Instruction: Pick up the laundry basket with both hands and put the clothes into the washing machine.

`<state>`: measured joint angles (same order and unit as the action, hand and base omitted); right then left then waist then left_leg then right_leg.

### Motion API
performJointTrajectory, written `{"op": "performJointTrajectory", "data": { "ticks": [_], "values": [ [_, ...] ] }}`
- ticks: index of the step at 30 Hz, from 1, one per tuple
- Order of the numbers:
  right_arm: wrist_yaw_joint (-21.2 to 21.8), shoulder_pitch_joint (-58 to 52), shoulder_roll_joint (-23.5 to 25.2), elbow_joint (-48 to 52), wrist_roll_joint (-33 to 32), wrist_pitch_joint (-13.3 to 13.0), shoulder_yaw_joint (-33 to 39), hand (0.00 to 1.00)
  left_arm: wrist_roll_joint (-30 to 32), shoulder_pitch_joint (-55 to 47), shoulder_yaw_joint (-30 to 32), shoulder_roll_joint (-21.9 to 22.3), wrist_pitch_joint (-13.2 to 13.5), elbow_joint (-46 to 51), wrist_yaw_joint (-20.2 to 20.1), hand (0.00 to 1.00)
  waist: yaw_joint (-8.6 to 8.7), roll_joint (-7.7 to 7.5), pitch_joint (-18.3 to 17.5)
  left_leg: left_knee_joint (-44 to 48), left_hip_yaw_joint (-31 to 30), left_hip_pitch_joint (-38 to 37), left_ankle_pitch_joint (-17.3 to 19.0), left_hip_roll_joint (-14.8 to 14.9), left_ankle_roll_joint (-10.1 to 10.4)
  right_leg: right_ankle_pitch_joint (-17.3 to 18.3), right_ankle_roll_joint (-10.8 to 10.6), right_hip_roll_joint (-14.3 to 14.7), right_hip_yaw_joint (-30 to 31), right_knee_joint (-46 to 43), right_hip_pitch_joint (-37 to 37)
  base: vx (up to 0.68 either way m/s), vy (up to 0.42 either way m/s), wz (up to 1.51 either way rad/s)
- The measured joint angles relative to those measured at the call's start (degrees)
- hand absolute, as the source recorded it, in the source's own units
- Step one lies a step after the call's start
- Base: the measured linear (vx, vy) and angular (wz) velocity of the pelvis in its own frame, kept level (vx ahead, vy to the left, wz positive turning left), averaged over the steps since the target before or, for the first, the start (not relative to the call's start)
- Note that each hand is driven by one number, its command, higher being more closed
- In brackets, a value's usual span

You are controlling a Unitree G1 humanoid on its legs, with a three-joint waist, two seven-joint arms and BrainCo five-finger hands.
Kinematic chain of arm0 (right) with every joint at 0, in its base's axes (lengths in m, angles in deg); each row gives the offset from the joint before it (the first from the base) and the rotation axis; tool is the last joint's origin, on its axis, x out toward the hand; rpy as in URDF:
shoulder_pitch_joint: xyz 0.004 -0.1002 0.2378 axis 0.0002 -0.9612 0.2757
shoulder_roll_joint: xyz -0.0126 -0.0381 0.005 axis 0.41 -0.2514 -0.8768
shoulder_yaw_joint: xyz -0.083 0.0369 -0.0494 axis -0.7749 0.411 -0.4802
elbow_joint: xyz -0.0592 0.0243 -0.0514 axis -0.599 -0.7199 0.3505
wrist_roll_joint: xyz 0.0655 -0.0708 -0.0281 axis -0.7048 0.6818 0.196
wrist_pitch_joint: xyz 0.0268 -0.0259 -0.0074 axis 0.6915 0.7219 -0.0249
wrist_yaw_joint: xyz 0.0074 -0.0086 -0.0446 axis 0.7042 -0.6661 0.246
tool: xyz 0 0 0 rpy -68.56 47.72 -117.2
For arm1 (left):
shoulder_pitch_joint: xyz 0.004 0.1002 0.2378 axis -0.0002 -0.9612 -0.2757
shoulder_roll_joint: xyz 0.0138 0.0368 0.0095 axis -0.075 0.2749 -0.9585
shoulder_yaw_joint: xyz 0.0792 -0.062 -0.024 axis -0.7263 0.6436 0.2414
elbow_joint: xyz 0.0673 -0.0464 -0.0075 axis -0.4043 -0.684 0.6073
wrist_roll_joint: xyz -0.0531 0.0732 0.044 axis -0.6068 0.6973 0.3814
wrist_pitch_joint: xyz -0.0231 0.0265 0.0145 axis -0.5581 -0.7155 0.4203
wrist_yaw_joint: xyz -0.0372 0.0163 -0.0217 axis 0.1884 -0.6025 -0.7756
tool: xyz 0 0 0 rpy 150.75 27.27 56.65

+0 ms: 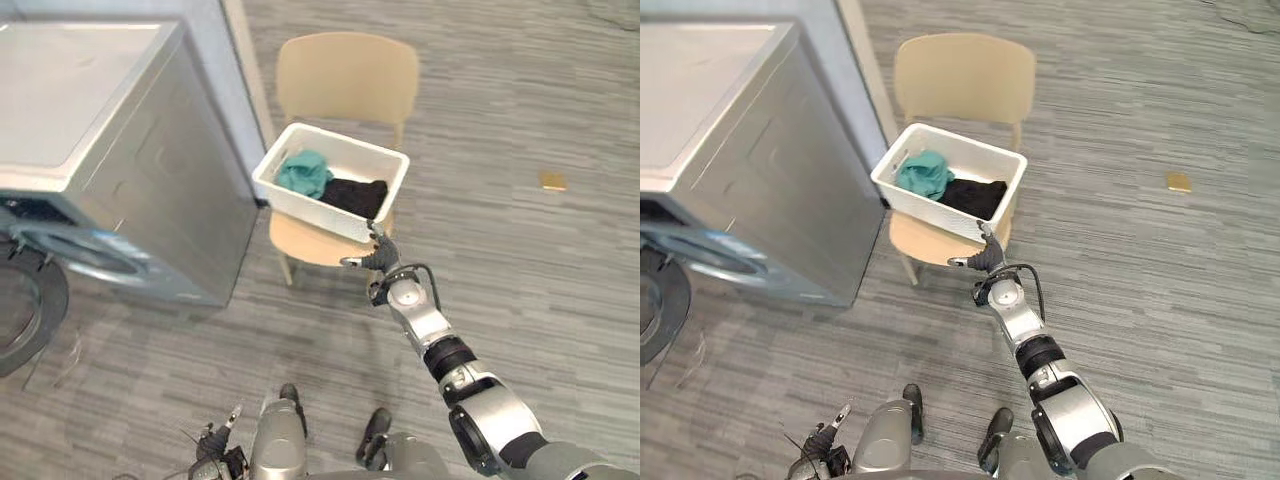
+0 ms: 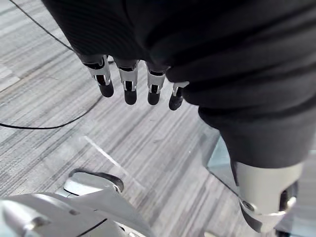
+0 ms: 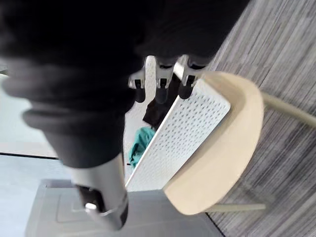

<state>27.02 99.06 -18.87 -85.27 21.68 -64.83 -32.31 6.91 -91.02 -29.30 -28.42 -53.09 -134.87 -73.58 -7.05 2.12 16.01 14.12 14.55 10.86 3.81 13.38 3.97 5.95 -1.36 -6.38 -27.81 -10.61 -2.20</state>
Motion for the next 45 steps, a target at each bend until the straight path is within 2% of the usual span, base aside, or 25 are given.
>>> {"op": "performJointTrajectory", "data": {
  "ticks": [2, 4, 7, 8, 9, 10, 12, 13, 14, 17, 19, 22, 23, 25, 27, 28, 31, 33, 34, 36, 37, 38, 39, 42, 45],
  "values": [
    [-0.62, -0.78, -0.29, 1.12, -0.06, -0.07, 2.42, 0.00, 0.03, 0.55, 0.17, -0.60, 0.00, -0.58, 0.09, 0.00, -0.33, -1.54, -0.49, 0.15, -0.33, 0.45, 0.04, -2.66, -0.32, -1.06, -1.87, -2.34, -1.41, 0.72, 0.49, 0.08, 0.269, 0.58],
    [-0.70, -2.68, -0.87, 4.40, 0.11, -0.08, 4.59, 0.00, 0.11, 0.55, -0.03, -0.60, 0.04, -0.80, 0.11, 0.00, -0.01, -2.14, -0.95, 1.63, -0.97, 0.56, 0.51, -6.00, -1.10, -2.48, -4.24, -5.23, -4.03, 2.94, 3.66, 0.11, 0.305, 0.74],
    [-0.71, -3.56, -2.08, 7.75, 0.78, -0.76, 6.46, 0.00, 1.36, 0.30, -0.83, -0.73, 0.03, -0.93, 0.00, 0.00, -0.19, -2.08, -1.18, 4.26, -0.56, 0.82, 4.53, -9.30, -4.47, -1.19, -6.07, -9.94, -4.53, -1.60, 3.56, 0.07, 0.335, 0.33],
    [-0.69, -3.57, -2.39, 7.72, 0.97, -0.73, 6.49, 0.00, 1.81, 0.00, -1.20, -0.71, 0.00, -1.02, -0.14, 0.00, -0.31, -2.08, -1.18, 4.50, 0.00, 0.35, 5.82, -10.11, -4.95, 0.01, -3.92, -11.36, -3.48, -5.52, 2.05, 0.04, 0.270, -0.08],
    [-0.68, -3.62, -2.50, 7.70, 2.67, -0.55, 6.43, 0.00, 2.73, -0.47, -2.17, -0.77, -0.05, -1.05, -0.26, 0.00, -0.22, -2.07, -1.17, 4.41, 0.63, -0.57, 6.52, -11.05, -5.99, 0.89, 0.55, -13.69, -1.42, -12.03, -0.86, 0.04, 0.255, -0.20],
    [-0.66, -3.60, -2.54, 7.68, 3.29, -0.44, 6.28, 0.00, 3.30, -0.74, -2.83, -0.93, -0.05, -1.01, -0.33, 0.00, -0.23, -2.07, -1.16, 4.22, 0.94, -1.35, 6.77, -11.36, -6.41, 0.99, 1.96, -14.42, 0.22, -15.40, -2.64, 0.07, 0.254, -0.28],
    [-0.63, -3.36, -2.53, 7.62, 5.42, -0.43, 5.97, 0.00, 3.33, -1.10, -3.27, -1.53, -0.06, -0.93, -0.36, 0.00, -0.18, -2.00, -1.11, 3.79, 1.74, -3.51, 7.02, -11.41, -7.45, 2.24, 0.81, -13.16, 5.26, -21.74, -6.02, 0.06, 0.167, -0.25],
    [-0.64, -3.05, -2.71, 7.61, 6.59, -0.39, 5.97, 0.00, 3.28, -0.89, -3.30, -1.86, -0.06, -0.88, -0.38, 0.00, 0.00, -1.99, -1.10, 2.77, 2.14, -5.06, 7.04, -11.36, -7.57, 3.45, -0.18, -10.75, 7.09, -22.45, -7.43, 0.06, 0.091, -0.18],
    [-0.64, -2.48, -3.20, 7.62, 7.56, -0.33, 5.94, 0.00, 3.27, -0.43, -3.30, -2.17, -0.01, -0.82, -0.38, 0.00, 0.20, -1.98, -1.09, 1.98, 2.70, -6.01, 7.00, -11.24, -7.57, 4.05, -0.68, -8.21, 8.10, -20.53, -8.63, 0.06, 0.072, -0.16],
    [-0.69, -0.04, -5.00, 7.62, 9.92, 0.44, 5.92, 0.00, 3.21, 1.87, -3.32, -2.32, 0.01, -0.81, -0.37, 0.00, 0.24, -1.97, -0.97, 0.97, 3.25, -6.35, 6.98, -11.39, -7.51, 3.18, -0.20, -4.15, 6.86, -11.54, -11.79, 0.06, 0.029, -0.09],
    [-0.70, 0.63, -5.83, 7.64, 12.52, 1.05, 5.89, 0.00, 3.17, 3.38, -4.57, -2.62, 0.04, -0.80, -0.37, 0.00, 0.54, -2.26, -0.91, 1.22, 2.53, -6.33, 7.33, -11.82, -7.01, -0.61, 0.32, -2.85, 8.20, -4.68, -12.33, 0.12, -0.049, 0.21],
    [-0.70, 0.57, -5.77, 7.83, 14.44, 2.11, 5.23, 0.00, 3.20, 4.36, -5.03, -2.64, 0.06, -0.66, -0.35, 0.00, 1.84, -2.50, -0.83, 4.07, -1.07, -5.87, 9.44, -11.62, -5.37, -5.01, 1.03, -0.97, 12.05, -4.61, -11.37, 0.18, -0.159, 0.55],
    [-0.70, 0.30, -5.56, 8.04, 14.73, 2.12, 4.74, 0.00, 3.19, 4.31, -4.93, -2.38, 0.05, -0.57, -0.28, 0.00, 1.99, -2.12, -0.77, 7.05, -2.19, -5.26, 11.44, -10.06, -4.34, -5.51, 2.10, 0.02, 11.42, -5.86, -10.90, 0.21, -0.228, 0.29],
    [-0.64, -0.54, -4.26, 8.34, 16.15, 2.19, 3.18, 0.00, 3.08, 3.60, -4.10, -2.46, 0.01, -0.55, -0.18, 0.00, 1.27, -1.68, -0.64, 12.53, -2.96, -5.04, 14.11, -6.21, -2.75, -2.76, 3.23, 3.05, 10.32, -6.04, -8.75, 0.22, -0.236, 0.10],
    [-0.58, -0.66, -2.54, 8.35, 16.67, 2.44, 1.10, 0.00, 2.97, 3.11, -2.44, -1.83, -0.10, -0.25, -0.20, 0.00, 0.76, -1.30, -0.32, 26.37, -3.49, -0.98, 13.55, -0.89, -2.45, -1.46, 4.79, 6.21, 8.67, -5.48, -4.93, 0.21, -0.219, 0.07],
    [-0.58, -0.73, -2.07, 8.35, 17.16, 2.49, 0.84, 0.00, 2.97, 3.06, -2.27, -1.79, -0.11, -0.17, -0.14, 0.00, 0.41, -1.18, -0.24, 29.28, -3.55, -0.14, 12.78, 0.16, -1.72, -1.06, 5.27, 6.62, 8.48, -5.45, -3.94, 0.20, -0.156, 0.02],
    [-0.61, -0.14, -0.73, 8.12, 18.78, 2.56, 0.40, 0.00, 2.98, 3.15, -2.25, -1.78, -0.11, 1.46, -0.07, 0.00, -0.13, -1.60, -0.12, 29.66, -3.93, 3.25, 13.05, 1.87, -2.18, -0.53, 5.84, 6.07, 8.52, -4.30, -2.40, 0.19, -0.072, 0.02],
    [-0.60, 1.40, -0.67, 7.14, 18.93, 2.98, 0.34, 0.00, 2.98, 3.21, -2.23, -1.78, -0.04, 2.43, -0.06, 0.00, -0.07, -1.84, 0.55, 23.20, -6.13, 4.39, 12.87, 1.56, -1.88, -0.95, 5.18, 5.16, 8.96, -3.32, -1.96, 0.15, 0.064, -0.04],
    [-0.54, 4.22, -1.02, 4.10, 19.45, 3.05, 0.34, 0.00, 2.96, 3.12, -2.13, -1.83, 0.05, 2.66, -0.05, 0.00, -0.12, -2.05, 1.14, 17.60, -8.74, 4.64, 12.14, 1.24, -0.78, -1.08, 4.73, 4.58, 9.41, -3.07, -1.92, 0.11, 0.160, -0.13],
    [-0.49, 9.74, -2.50, -0.67, 20.39, 3.08, 0.37, 0.00, 2.49, 2.91, -2.02, -1.68, 0.13, 3.68, -0.03, 0.00, -0.30, -1.71, 2.62, 7.90, -14.19, 4.28, 8.94, 0.16, 1.42, -0.59, 3.00, 3.85, 10.60, -3.63, -2.21, 0.08, 0.238, -0.24],
    [-0.53, 13.48, -3.55, -3.39, 20.42, 3.03, 0.40, 0.00, 2.02, 2.75, -1.98, -1.58, 0.18, 3.70, -0.01, 0.00, -0.66, -1.42, 3.21, 4.39, -15.58, 3.33, 2.26, 0.05, 3.69, 0.12, 1.48, 3.45, 11.86, -5.12, -3.39, 0.09, 0.312, -0.41],
    [-0.68, 15.82, -4.39, -4.91, 20.42, 3.02, 0.60, 0.00, 1.42, 3.09, -1.91, -1.83, 0.31, 3.77, 0.04, 0.00, -1.41, -2.17, 3.93, 3.64, -14.93, 3.14, -0.78, -0.92, 3.47, -0.08, 0.63, 2.64, 13.29, -5.71, -4.37, 0.11, 0.354, -0.39],
    [-0.58, 19.26, -5.63, -6.83, 20.43, 3.02, 0.76, 0.00, 0.92, 3.53, -1.84, -1.95, 0.78, 4.59, 0.16, 0.00, -1.83, -3.15, 5.21, 4.07, -14.16, 3.95, -0.77, -1.97, 3.02, -0.97, -0.55, 1.64, 13.71, -4.71, -4.69, 0.10, 0.265, -0.18],
    [-0.60, 28.78, -8.61, -10.29, 20.51, 2.79, 2.85, 0.00, 0.45, 4.49, -1.85, -2.36, 1.96, 8.46, 0.99, 0.00, -3.11, -3.16, 10.22, 7.33, -12.53, 6.96, -0.20, -3.48, 1.41, -2.97, -2.38, 0.05, 14.72, -3.00, -6.71, 0.01, 0.219, -0.13],
    [-0.64, 35.74, -13.24, -17.27, 20.88, 2.58, 3.86, 0.00, -1.13, 5.02, -1.99, -2.54, 3.07, 9.77, 1.28, 0.00, -4.01, -2.67, 10.78, 7.76, -11.28, 12.48, -0.46, -4.08, 0.71, -6.25, -3.18, -0.38, 15.51, 0.11, -10.89, -0.01, 0.159, -0.24]
  ]
}}
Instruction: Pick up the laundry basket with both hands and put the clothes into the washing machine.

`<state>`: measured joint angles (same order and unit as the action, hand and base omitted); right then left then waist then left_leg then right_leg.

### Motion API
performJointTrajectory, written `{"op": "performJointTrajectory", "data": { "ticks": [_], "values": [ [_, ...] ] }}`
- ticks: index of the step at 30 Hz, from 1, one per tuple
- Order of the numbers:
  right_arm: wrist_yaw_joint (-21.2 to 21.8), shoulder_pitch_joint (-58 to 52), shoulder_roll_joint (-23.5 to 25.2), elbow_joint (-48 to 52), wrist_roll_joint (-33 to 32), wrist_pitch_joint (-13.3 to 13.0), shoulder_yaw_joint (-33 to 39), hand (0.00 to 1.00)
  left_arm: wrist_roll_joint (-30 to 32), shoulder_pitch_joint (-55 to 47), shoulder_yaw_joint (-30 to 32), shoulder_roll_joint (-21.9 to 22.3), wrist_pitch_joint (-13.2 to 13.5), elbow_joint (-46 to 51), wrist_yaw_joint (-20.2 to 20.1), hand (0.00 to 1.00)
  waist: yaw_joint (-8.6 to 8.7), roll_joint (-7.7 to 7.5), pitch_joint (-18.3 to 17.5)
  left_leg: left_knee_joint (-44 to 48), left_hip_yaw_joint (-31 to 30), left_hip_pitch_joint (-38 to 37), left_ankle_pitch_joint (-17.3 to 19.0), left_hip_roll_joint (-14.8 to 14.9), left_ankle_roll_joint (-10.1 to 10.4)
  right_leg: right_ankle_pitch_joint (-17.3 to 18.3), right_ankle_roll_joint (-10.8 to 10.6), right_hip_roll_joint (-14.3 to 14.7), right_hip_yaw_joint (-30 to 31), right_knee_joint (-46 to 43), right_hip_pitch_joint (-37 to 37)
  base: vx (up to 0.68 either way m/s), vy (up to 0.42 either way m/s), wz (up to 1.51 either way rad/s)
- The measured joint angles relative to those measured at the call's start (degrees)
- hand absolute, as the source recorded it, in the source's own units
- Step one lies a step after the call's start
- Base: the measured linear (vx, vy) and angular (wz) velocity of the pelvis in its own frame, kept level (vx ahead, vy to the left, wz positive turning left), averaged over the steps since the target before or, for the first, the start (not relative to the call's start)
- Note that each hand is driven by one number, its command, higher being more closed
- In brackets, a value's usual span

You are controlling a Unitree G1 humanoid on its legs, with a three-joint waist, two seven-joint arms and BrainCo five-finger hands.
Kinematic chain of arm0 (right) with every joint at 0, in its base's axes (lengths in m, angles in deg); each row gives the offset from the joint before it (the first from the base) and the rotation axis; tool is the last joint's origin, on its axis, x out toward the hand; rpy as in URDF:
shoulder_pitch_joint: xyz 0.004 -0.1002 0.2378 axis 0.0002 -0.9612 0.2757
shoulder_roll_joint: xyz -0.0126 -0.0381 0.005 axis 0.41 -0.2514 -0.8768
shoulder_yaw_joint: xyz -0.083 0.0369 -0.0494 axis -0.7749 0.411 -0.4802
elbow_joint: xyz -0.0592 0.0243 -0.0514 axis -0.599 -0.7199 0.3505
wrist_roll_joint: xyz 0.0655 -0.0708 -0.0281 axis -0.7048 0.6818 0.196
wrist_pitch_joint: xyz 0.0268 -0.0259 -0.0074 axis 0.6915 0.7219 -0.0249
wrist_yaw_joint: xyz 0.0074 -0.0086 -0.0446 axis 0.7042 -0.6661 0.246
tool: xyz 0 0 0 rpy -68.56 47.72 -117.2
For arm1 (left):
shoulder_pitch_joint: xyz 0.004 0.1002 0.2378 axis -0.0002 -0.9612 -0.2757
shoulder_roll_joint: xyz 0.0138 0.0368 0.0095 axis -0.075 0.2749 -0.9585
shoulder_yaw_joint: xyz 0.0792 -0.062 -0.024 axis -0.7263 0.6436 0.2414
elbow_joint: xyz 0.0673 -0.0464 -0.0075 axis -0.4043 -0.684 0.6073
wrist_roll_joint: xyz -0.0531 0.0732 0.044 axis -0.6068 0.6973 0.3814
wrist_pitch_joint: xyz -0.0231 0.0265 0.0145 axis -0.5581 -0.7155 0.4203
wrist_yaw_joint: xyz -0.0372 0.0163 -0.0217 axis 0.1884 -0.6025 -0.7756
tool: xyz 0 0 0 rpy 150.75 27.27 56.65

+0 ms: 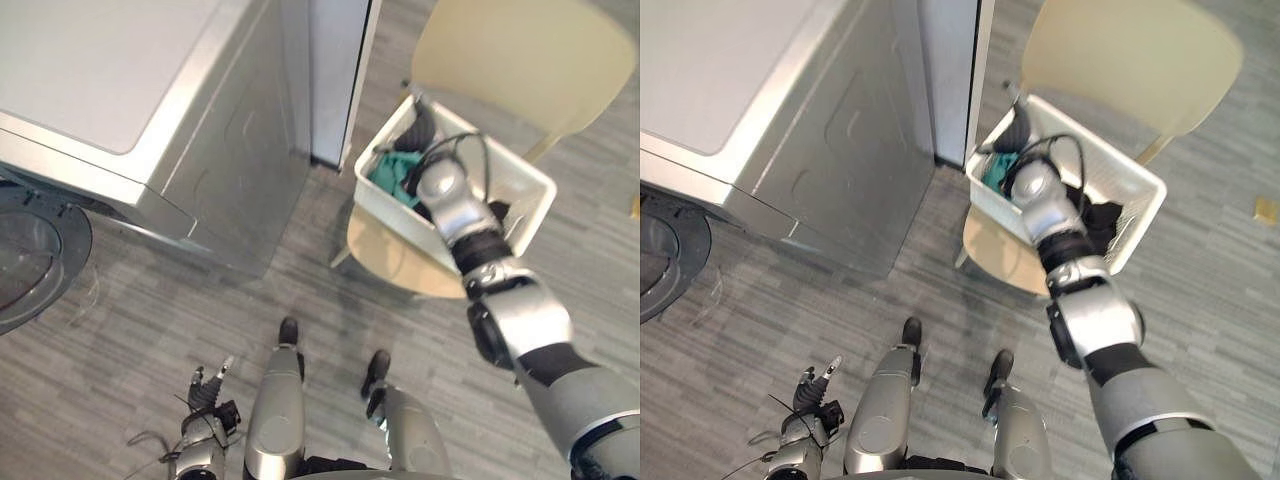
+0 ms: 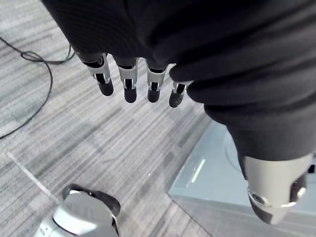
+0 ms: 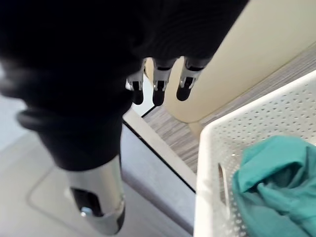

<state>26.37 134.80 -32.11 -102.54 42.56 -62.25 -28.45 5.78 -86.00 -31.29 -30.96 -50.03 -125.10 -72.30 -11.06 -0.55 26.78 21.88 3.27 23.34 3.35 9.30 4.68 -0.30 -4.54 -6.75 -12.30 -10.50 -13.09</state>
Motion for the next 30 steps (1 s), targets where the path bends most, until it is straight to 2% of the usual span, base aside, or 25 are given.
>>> {"op": "performJointTrajectory", "data": {
  "ticks": [3, 5, 11, 16, 22, 25, 30],
  "values": [
    [0.04, 1.17, -8.16, -4.53, 0.22, 0.72, -0.05, 0.00, -1.24, 1.55, -0.16, 0.11, 0.75, -0.75, 0.22, 0.00, -0.68, 0.74, 1.57, -0.26, 0.29, 2.75, -0.45, -1.12, -0.69, -2.95, -0.69, -0.24, 0.13, 4.05, -1.11, 0.01, 0.077, -0.05],
    [0.05, 1.23, -11.46, -4.58, 1.39, 0.87, -0.27, 0.00, -2.38, 1.78, -0.66, 0.25, 1.04, -1.27, 0.57, 0.00, -0.61, 0.95, 1.72, -0.81, 0.73, 4.06, -0.89, -1.34, -1.36, -4.16, -0.88, -0.32, 0.56, 5.23, -2.50, 0.00, 0.042, -0.12],
    [0.12, 2.49, -17.96, -4.57, 3.55, 0.81, -6.00, 0.00, -4.67, 4.08, -1.89, 1.04, 1.92, -3.90, 1.15, 0.00, -0.15, 2.15, 2.39, -1.17, 1.11, 6.89, -1.33, -1.21, -1.84, -5.44, -0.40, 0.28, 1.49, 6.05, -5.77, -0.04, 0.002, -0.13],
    [0.25, 3.46, -20.91, -4.54, 4.84, 0.65, -10.44, 0.00, -6.06, 6.42, -4.62, 1.67, 2.25, -3.82, 1.27, 0.00, -0.42, 2.85, 2.74, -1.94, 0.48, 9.06, -2.24, -0.83, -1.78, -6.23, 0.15, 0.98, 1.16, 6.95, -7.73, -0.04, -0.037, 0.00],
    [0.92, 8.55, -25.42, -3.55, 6.20, -0.66, -20.10, 0.00, -8.22, 7.97, -5.17, 2.07, 3.89, -2.27, 1.38, 0.00, -1.17, 3.22, 2.95, -1.99, -0.39, 13.13, -3.24, -0.28, -1.55, -8.04, 0.61, 1.99, 0.49, 9.34, -10.36, -0.01, -0.039, 0.00],
    [1.28, 9.56, -27.18, -2.00, 6.29, -1.86, -23.62, 0.00, -9.16, 8.14, -5.45, 2.43, 4.35, -1.68, 1.47, 0.00, -2.40, 3.29, 2.98, -2.57, -0.52, 13.65, -3.49, -0.26, -1.56, -9.09, 0.76, 2.24, 0.21, 11.05, -10.31, 0.01, -0.019, 0.01],
    [1.28, 10.28, -26.73, -0.79, 6.41, -2.02, -26.29, 0.00, -9.24, 8.49, -5.50, 2.41, 4.46, -1.70, 2.14, 0.00, -3.12, 3.29, 2.98, -4.40, -1.69, 14.15, -4.70, -0.39, -1.16, -9.50, 1.07, 2.61, -1.05, 12.26, -10.38, 0.02, -0.035, 0.11]
  ]
}}
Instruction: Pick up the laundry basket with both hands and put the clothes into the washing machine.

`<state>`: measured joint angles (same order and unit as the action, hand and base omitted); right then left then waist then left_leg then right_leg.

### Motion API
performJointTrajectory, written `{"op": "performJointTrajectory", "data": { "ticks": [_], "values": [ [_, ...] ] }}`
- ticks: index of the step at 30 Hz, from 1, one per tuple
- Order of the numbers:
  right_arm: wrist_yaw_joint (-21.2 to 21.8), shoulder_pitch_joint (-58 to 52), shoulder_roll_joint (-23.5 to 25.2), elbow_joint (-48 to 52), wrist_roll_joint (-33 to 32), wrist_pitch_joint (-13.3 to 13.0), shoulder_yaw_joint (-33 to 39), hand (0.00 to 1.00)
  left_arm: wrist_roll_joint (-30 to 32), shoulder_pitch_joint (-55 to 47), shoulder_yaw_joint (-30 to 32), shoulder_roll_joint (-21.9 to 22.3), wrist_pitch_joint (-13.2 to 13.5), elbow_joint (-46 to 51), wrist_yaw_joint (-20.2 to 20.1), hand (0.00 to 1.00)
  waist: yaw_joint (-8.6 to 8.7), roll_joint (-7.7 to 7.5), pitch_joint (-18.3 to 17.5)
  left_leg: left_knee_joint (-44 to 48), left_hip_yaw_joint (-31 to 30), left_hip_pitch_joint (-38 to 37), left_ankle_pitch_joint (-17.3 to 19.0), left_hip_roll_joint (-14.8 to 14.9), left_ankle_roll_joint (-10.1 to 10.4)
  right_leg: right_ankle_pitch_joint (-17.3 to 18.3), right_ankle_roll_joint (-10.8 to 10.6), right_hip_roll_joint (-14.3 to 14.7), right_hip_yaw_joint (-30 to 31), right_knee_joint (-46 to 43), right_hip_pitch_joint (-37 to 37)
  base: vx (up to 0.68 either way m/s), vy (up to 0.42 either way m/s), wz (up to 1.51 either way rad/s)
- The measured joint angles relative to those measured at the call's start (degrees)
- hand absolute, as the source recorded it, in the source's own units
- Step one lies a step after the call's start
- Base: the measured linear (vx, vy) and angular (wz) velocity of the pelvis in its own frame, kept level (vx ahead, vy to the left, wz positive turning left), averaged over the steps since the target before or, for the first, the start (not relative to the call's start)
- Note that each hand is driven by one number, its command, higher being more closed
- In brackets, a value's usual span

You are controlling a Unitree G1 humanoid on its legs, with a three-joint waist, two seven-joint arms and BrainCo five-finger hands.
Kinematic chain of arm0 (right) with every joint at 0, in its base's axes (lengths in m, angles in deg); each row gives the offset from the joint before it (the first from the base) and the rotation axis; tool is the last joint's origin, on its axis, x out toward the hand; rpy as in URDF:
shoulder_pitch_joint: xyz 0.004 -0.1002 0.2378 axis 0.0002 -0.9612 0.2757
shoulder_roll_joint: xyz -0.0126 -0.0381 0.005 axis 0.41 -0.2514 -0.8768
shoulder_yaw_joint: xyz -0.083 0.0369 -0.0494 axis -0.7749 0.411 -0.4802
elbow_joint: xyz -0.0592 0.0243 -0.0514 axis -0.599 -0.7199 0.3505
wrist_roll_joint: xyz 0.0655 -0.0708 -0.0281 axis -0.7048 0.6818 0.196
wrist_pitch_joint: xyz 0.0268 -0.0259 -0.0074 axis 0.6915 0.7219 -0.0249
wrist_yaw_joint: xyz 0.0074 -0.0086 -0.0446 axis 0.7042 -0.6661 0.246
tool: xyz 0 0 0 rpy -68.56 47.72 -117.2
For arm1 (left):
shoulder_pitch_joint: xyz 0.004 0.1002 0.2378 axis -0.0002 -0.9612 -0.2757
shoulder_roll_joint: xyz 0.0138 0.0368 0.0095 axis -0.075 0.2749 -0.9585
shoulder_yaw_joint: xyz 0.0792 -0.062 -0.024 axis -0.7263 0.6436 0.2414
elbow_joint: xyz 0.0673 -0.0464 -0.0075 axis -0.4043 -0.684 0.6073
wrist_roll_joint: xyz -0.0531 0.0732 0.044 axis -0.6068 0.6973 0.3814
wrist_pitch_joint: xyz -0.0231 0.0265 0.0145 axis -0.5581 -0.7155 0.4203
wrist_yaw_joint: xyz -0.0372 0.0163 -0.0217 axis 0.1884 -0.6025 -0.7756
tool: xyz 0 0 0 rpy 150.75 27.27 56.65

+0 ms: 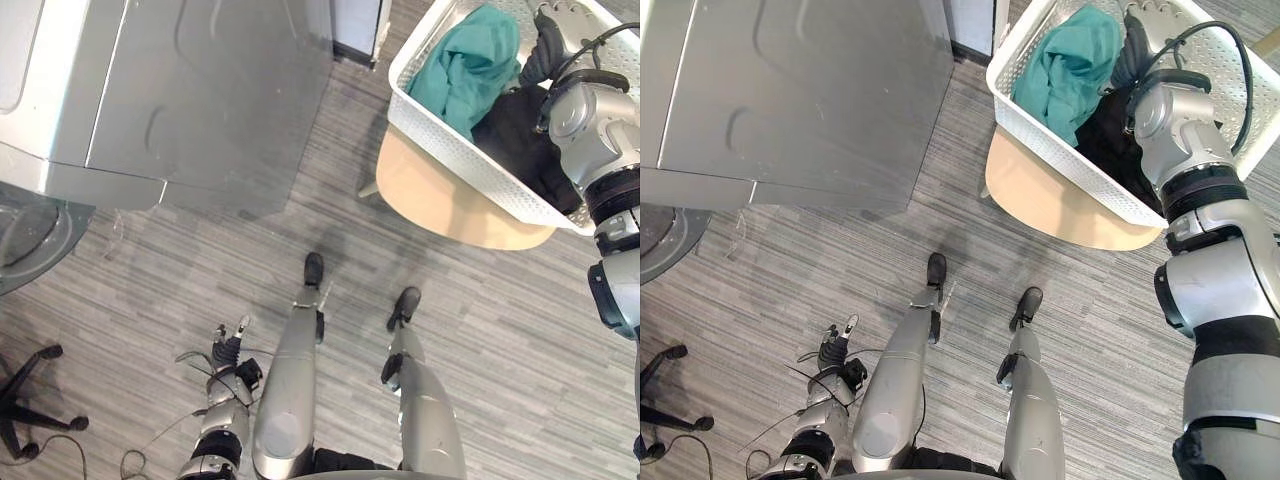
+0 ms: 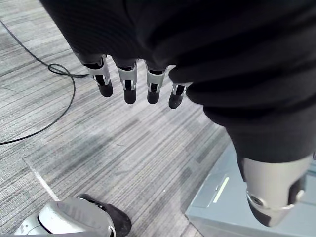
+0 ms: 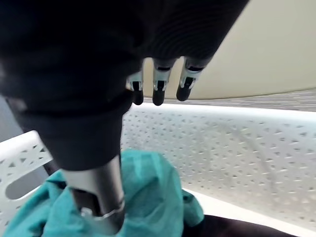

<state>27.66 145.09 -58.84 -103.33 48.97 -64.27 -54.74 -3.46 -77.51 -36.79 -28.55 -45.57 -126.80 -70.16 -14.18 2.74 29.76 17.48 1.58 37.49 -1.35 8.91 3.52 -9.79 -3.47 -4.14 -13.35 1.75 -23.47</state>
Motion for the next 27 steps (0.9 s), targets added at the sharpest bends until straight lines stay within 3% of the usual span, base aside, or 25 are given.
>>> {"op": "performJointTrajectory", "data": {
  "ticks": [2, 9, 19, 27],
  "values": [
    [-0.01, 1.03, 0.00, -0.20, 0.28, 0.02, -0.72, 0.00, -0.45, 0.28, 0.00, 0.05, 0.04, 0.00, 0.03, 0.00, -0.81, -0.01, 0.00, -1.55, -0.28, 0.00, -1.04, -0.10, 0.18, -0.58, 0.28, 0.12, -0.55, 0.87, -0.09, 0.01, -0.035, 0.09],
    [0.13, 4.30, -0.13, -5.44, 0.04, -0.11, -2.52, 0.00, -2.25, 1.97, -0.04, 0.84, 1.27, 0.04, 0.01, 0.00, -1.05, -0.02, 0.01, -7.05, -2.83, -0.03, -4.66, -0.90, 0.55, -1.04, 0.19, 0.03, -3.09, 2.44, -0.18, 0.01, -0.021, 0.21],
    [0.04, 5.32, -2.62, -5.35, -0.35, 0.21, -2.42, 0.00, -4.47, 3.93, -0.08, 3.69, 1.96, 2.80, 0.00, 0.00, -2.31, -0.18, 0.03, -16.85, -6.11, -0.39, -11.15, -0.90, 1.43, -1.15, 0.14, 0.42, -7.03, 3.57, -1.71, 0.00, 0.001, 0.18],
    [0.04, 5.89, -3.94, -2.88, -0.91, 0.12, -2.31, 0.00, -9.64, 4.17, 0.01, 5.61, 3.03, 7.71, -0.06, 0.00, -2.08, -0.77, 0.34, -19.47, -6.35, 0.02, -12.60, -0.78, 1.41, -1.11, 0.08, 0.52, -8.23, 3.81, -2.90, 0.01, 0.026, 0.02]
  ]
}}
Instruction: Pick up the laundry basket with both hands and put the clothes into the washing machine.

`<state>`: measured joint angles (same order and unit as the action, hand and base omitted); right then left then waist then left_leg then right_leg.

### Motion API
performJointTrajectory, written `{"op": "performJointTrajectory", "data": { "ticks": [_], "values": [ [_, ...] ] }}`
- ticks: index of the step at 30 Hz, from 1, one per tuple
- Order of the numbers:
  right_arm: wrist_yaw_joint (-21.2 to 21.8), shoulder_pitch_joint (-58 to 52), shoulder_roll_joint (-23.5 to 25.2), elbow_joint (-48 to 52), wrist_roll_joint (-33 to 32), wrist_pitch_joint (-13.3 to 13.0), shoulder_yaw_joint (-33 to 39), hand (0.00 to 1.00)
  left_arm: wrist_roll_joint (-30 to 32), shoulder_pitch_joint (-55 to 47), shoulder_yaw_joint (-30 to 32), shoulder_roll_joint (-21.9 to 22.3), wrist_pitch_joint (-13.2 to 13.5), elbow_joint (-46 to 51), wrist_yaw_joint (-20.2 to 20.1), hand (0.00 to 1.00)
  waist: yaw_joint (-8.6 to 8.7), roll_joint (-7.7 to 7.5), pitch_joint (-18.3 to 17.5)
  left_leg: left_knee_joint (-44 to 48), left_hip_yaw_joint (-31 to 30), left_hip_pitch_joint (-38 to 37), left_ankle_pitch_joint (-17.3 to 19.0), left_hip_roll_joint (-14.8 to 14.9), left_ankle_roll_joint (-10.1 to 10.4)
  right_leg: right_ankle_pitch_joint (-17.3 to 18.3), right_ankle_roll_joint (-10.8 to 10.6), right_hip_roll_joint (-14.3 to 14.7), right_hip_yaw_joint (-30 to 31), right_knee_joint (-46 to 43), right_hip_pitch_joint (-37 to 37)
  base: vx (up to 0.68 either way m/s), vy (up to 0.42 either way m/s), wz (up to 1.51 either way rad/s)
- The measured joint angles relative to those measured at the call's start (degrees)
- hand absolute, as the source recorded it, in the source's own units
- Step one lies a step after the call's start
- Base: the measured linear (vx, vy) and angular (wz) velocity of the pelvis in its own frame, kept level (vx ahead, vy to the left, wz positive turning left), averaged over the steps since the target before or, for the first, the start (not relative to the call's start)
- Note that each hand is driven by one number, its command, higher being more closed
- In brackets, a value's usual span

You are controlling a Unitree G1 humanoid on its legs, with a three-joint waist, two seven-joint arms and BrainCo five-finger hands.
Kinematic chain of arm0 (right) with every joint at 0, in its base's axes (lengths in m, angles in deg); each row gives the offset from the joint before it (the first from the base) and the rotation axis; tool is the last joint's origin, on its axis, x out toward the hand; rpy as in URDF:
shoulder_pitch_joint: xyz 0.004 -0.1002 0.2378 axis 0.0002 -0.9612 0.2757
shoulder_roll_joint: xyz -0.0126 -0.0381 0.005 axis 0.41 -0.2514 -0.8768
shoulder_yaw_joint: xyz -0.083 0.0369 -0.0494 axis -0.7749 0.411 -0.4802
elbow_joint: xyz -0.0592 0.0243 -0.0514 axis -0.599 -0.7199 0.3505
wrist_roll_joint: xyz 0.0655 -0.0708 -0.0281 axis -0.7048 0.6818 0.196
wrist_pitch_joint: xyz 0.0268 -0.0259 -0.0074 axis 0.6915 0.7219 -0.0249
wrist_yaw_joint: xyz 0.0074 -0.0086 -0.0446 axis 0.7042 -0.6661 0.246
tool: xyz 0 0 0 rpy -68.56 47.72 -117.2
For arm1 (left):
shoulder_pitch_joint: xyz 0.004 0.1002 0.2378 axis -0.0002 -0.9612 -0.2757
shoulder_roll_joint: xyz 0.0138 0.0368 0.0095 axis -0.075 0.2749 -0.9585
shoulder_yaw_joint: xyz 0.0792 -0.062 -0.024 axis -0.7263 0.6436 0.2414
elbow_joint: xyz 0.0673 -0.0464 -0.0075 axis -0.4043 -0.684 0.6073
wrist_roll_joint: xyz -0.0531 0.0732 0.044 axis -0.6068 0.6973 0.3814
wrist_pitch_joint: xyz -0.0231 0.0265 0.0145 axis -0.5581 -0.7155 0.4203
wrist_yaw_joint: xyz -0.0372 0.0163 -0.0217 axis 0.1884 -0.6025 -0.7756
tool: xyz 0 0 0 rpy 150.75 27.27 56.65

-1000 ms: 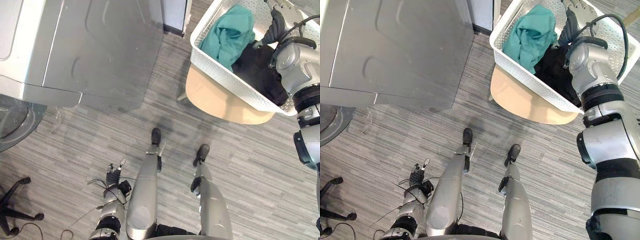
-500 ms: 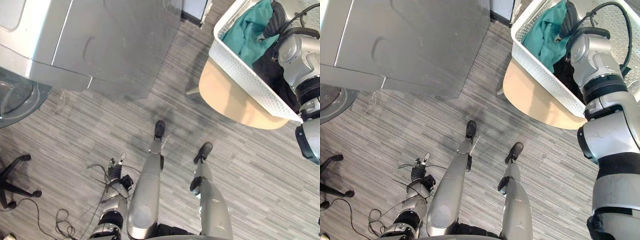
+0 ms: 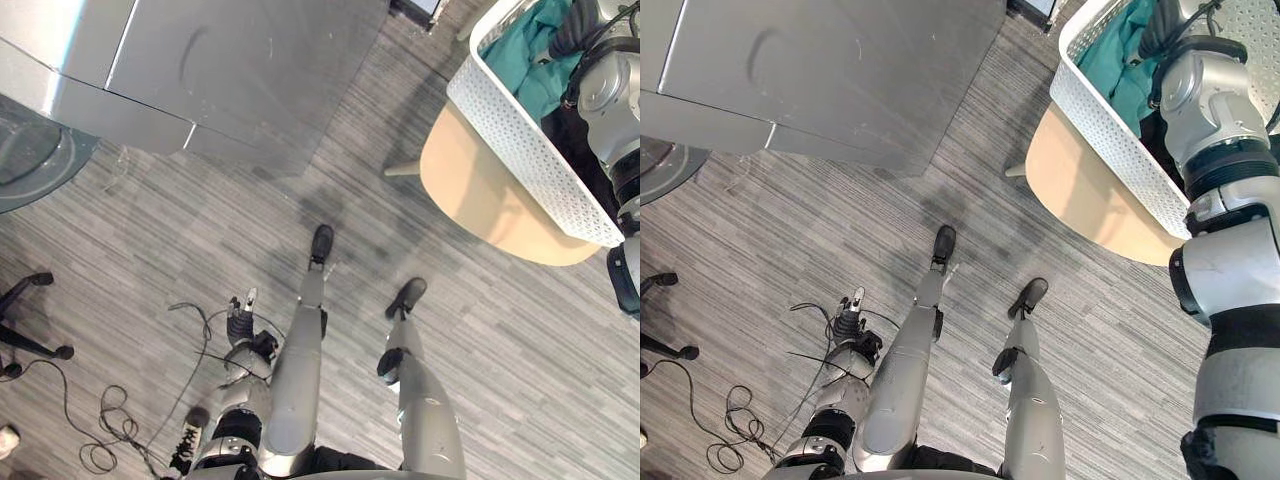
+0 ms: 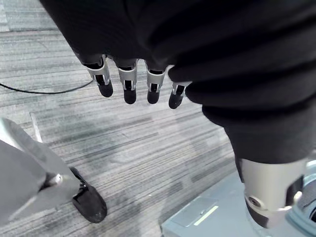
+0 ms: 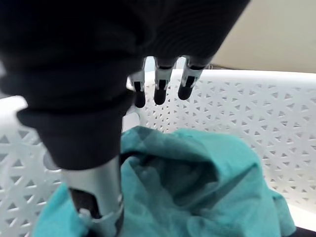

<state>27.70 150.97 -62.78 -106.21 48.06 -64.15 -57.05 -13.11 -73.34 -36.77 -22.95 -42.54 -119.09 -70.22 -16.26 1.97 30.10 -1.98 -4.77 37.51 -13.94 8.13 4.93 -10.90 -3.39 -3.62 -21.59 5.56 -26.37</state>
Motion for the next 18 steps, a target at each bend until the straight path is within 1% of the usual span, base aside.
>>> {"op": "performJointTrajectory", "data": {
  "ticks": [3, 4, 7, 9, 11, 14, 15, 17, 18],
  "values": [
    [0.62, -1.84, -0.98, -0.02, 0.26, 0.14, 0.21, 0.00, -2.90, 0.07, 0.01, 0.03, 0.60, 2.48, -0.17, 0.00, 0.09, -0.40, 0.20, -0.26, -0.68, 0.58, -0.20, 0.01, 0.05, 0.01, -0.01, 0.14, -0.95, 0.00, -0.18, 0.03, 0.049, 0.14],
    [1.45, -2.58, -1.05, -0.14, 0.37, 0.18, 0.49, 0.00, -3.90, 0.07, 0.05, 0.04, 0.76, 3.36, -0.41, 0.00, 0.12, -0.53, 0.27, -0.28, -0.97, 0.80, -0.67, -0.05, -0.08, 0.01, -0.01, 0.15, -1.49, 0.00, -0.18, 0.03, 0.052, 0.14],
    [1.63, -4.26, -1.04, -0.13, 0.72, 0.29, 1.31, 0.00, -5.98, 0.06, 0.09, 0.05, 0.96, 4.84, -1.31, 0.00, 0.16, -1.29, 0.48, -0.34, -1.25, 0.99, -0.68, -0.07, -0.09, 0.02, -0.02, 0.19, -1.85, 0.00, -0.17, 0.04, 0.059, 0.07],
    [3.00, -4.37, -1.04, -0.15, 0.67, 0.34, 1.45, 0.00, -6.88, 0.06, 0.08, 0.02, 0.96, 4.86, -1.45, 0.00, 0.33, -1.97, 0.41, -0.33, -1.23, 0.99, -0.68, -0.08, -0.09, 0.02, -0.03, 0.18, -1.83, 0.00, -0.17, 0.03, 0.079, 0.01],
    [5.66, -5.51, -0.73, -0.30, -0.08, 0.78, 1.34, 0.00, -8.05, 0.06, -0.17, 0.05, 0.91, 4.86, -2.31, 0.00, 0.33, -2.75, 0.47, -0.33, -1.18, 1.02, -0.67, -0.04, -0.09, 0.07, -0.08, 0.20, -1.77, 0.00, -0.21, 0.02, 0.076, 0.01],
    [7.74, -7.18, -0.66, -0.67, -1.84, 1.26, 1.15, 0.00, -8.26, 0.00, -0.79, 0.04, 0.82, 4.85, -2.53, 0.00, 0.13, -2.87, 0.41, -0.96, -0.79, 1.11, -0.88, -0.04, -0.09, 0.08, -0.10, 0.15, -1.60, 0.00, -0.68, 0.01, 0.080, -0.03],
    [8.23, -7.16, -0.66, -0.72, -2.31, 1.27, 1.15, 1.00, -8.28, 0.00, -0.93, 0.04, 0.82, 4.85, -2.56, 0.00, 0.08, -2.92, 0.40, -1.32, -0.47, 1.13, -1.12, -0.04, -0.14, 0.08, -0.10, 0.07, -1.36, 0.00, -0.98, 0.00, 0.074, -0.12],
    [8.63, -7.61, -0.62, -0.74, -3.47, 1.22, 1.12, 1.00, -8.29, 0.00, -1.71, -0.03, 0.81, 4.86, -2.72, 0.00, 0.05, -2.96, 0.38, -1.73, 0.09, 1.14, -1.33, -0.04, -0.17, 0.07, -0.10, -0.04, -0.87, 0.00, -1.44, 0.00, 0.066, -0.13],
    [8.54, -7.96, -0.44, -0.70, -3.80, 1.20, 1.22, 1.00, -8.31, -0.03, -1.89, -0.03, 0.80, 4.80, -2.89, 0.00, -0.02, -3.23, 0.26, -1.86, 0.40, 1.13, -1.38, -0.04, -0.21, 0.01, -0.15, -0.09, -0.43, 0.00, -1.74, 0.01, 0.066, -0.12]
  ]
}}
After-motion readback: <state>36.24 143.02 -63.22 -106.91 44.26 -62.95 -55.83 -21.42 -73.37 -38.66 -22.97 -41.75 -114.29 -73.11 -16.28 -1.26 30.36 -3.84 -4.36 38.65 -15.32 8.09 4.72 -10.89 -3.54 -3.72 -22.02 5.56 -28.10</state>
